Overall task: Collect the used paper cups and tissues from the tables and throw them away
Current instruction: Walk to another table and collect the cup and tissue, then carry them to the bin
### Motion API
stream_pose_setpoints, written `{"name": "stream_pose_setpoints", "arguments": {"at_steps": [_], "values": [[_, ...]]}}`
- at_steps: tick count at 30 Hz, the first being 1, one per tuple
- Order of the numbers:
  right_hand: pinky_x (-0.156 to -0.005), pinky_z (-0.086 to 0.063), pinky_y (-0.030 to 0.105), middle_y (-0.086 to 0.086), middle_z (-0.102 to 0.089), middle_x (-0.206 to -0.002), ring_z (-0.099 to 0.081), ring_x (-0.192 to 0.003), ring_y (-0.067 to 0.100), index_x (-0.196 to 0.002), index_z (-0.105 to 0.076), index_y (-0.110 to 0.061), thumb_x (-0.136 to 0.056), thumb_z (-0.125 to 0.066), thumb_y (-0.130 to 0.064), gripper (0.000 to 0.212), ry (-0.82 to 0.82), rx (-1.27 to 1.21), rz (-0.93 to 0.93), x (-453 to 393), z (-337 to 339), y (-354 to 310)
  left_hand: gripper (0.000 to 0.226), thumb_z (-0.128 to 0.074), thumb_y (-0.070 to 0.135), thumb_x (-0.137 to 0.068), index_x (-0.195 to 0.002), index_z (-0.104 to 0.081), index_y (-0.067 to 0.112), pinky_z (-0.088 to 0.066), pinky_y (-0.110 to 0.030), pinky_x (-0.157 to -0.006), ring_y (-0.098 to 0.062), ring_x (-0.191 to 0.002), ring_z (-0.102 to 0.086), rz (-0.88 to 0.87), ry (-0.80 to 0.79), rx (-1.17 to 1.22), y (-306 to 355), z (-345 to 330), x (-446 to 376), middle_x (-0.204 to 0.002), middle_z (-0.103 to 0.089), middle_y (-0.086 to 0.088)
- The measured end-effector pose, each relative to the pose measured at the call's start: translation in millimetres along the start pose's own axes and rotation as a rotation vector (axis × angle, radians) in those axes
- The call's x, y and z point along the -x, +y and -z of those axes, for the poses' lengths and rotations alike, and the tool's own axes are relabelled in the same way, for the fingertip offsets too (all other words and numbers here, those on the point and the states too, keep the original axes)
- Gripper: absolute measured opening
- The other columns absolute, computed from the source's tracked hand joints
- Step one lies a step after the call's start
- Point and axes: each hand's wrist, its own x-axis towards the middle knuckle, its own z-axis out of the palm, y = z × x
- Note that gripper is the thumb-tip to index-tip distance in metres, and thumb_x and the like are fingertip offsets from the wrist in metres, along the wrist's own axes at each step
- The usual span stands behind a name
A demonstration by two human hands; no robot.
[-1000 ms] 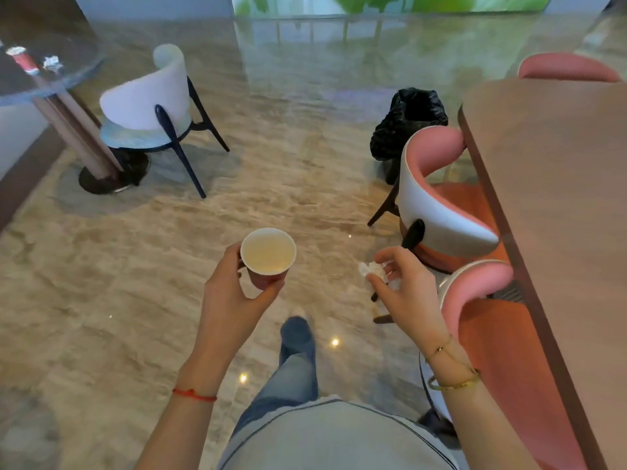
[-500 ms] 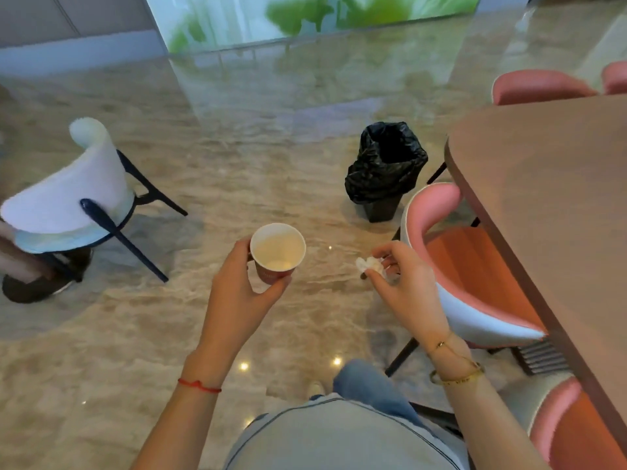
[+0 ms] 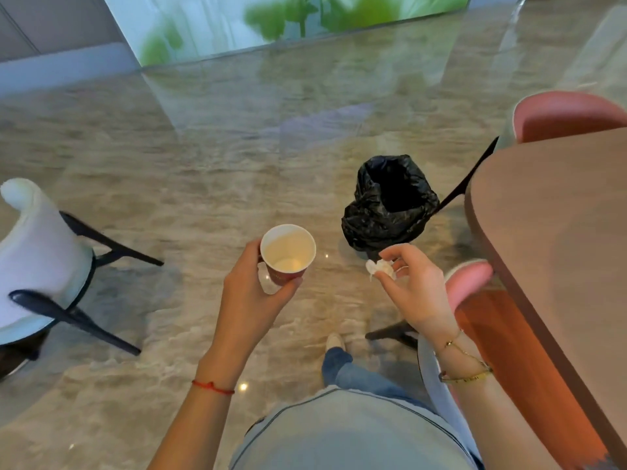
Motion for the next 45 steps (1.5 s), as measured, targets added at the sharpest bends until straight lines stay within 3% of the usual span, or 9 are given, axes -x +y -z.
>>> {"name": "stream_pose_setpoints", "arguments": {"at_steps": [4, 10, 17, 21, 26, 29, 39, 43, 45], "values": [[-0.071, -0.040, 0.004, -0.005, -0.060, -0.097, -0.055, -0.082, 0.005, -0.106, -0.061, -0.016, -0.082, -0.071, -0.013, 0.026, 0.038, -0.001, 0.019, -107.7, 4.9, 14.2, 0.060, -0.080, 0.036, -0.073, -0.122, -0.045, 0.038, -0.039, -0.002, -0.081, 0.015, -0.106, -0.048, -0.046, -0.034, -0.006, 2.7, -31.0, -111.0, -0.114, -0.052, 0.032], [-0.071, -0.042, 0.005, -0.006, -0.058, -0.094, -0.054, -0.079, 0.004, -0.105, -0.059, -0.014, -0.080, -0.073, -0.009, 0.028, 0.116, 0.044, 0.010, -211.8, 11.0, 43.5, 0.063, -0.082, 0.036, -0.071, -0.122, -0.044, 0.039, -0.041, -0.004, -0.080, 0.010, -0.103, -0.050, -0.067, -0.124, 0.001, 4.9, -80.2, -241.0, -0.114, -0.054, 0.024], [-0.070, -0.049, 0.013, -0.004, -0.062, -0.096, -0.058, -0.081, 0.007, -0.104, -0.060, -0.017, -0.082, -0.071, -0.014, 0.026, 0.196, 0.066, -0.190, -307.7, 2.0, 103.8, 0.068, -0.085, 0.032, -0.066, -0.119, -0.043, 0.040, -0.038, -0.001, -0.074, 0.008, -0.096, -0.047, -0.092, -0.297, 0.014, -18.6, -154.8, -379.0, -0.104, -0.050, 0.032], [-0.072, -0.052, 0.022, -0.006, -0.061, -0.095, -0.058, -0.083, 0.008, -0.104, -0.061, -0.018, -0.083, -0.071, -0.015, 0.024, 0.279, 0.066, -0.310, -372.4, -8.4, 134.6, 0.069, -0.086, 0.030, -0.066, -0.125, -0.049, 0.028, -0.033, 0.002, -0.078, 0.006, -0.099, -0.045, -0.152, -0.369, -0.007, -33.9, -201.0, -467.4, -0.111, -0.053, 0.021], [-0.073, -0.051, 0.019, -0.009, -0.060, -0.093, -0.057, -0.084, 0.005, -0.101, -0.060, -0.020, -0.085, -0.068, -0.021, 0.018, 0.358, 0.046, -0.423, -460.8, -15.8, 165.2, 0.067, -0.085, 0.034, -0.066, -0.123, -0.050, 0.025, -0.035, -0.013, -0.078, -0.004, -0.103, -0.048, -0.204, -0.488, -0.052, -43.2, -262.3, -581.4, -0.115, -0.055, 0.013], [-0.074, -0.049, 0.018, -0.010, -0.059, -0.095, -0.056, -0.084, 0.004, -0.102, -0.060, -0.022, -0.085, -0.066, -0.023, 0.018, 0.403, 0.049, -0.493, -506.1, -18.9, 185.9, 0.064, -0.084, 0.036, -0.067, -0.120, -0.050, 0.026, -0.035, -0.007, -0.072, 0.001, -0.096, -0.045, -0.258, -0.566, -0.071, -43.5, -303.7, -637.8, -0.108, -0.052, 0.018], [-0.080, -0.049, 0.029, -0.003, -0.059, -0.107, -0.057, -0.091, 0.016, -0.107, -0.057, -0.018, -0.084, -0.064, -0.019, 0.025, 0.319, 0.075, -0.807, -579.2, -36.8, 266.2, 0.062, -0.085, 0.029, -0.068, -0.117, -0.051, 0.013, -0.030, -0.014, -0.069, -0.011, -0.097, -0.049, -0.216, -0.901, -0.068, -52.7, -431.7, -703.3, -0.109, -0.056, 0.003], [-0.089, -0.051, 0.036, 0.001, -0.057, -0.125, -0.058, -0.105, 0.018, -0.123, -0.054, -0.017, -0.085, -0.066, -0.024, 0.040, 0.175, 0.059, -0.922, -578.4, -41.3, 292.7, 0.076, -0.083, 0.019, -0.070, -0.133, -0.043, 0.009, -0.040, -0.031, -0.099, -0.022, -0.122, -0.048, -0.105, -1.049, -0.104, -64.1, -461.5, -712.3, -0.132, -0.051, -0.007], [-0.092, -0.050, 0.036, 0.001, -0.055, -0.129, -0.057, -0.111, 0.019, -0.125, -0.053, -0.018, -0.086, -0.065, -0.026, 0.042, 0.146, 0.068, -0.941, -576.7, -39.1, 299.2, 0.074, -0.080, 0.023, -0.075, -0.137, -0.040, 0.012, -0.038, -0.029, -0.102, -0.021, -0.126, -0.046, -0.123, -1.070, -0.126, -66.7, -466.0, -717.1, -0.137, -0.048, -0.005]]}}
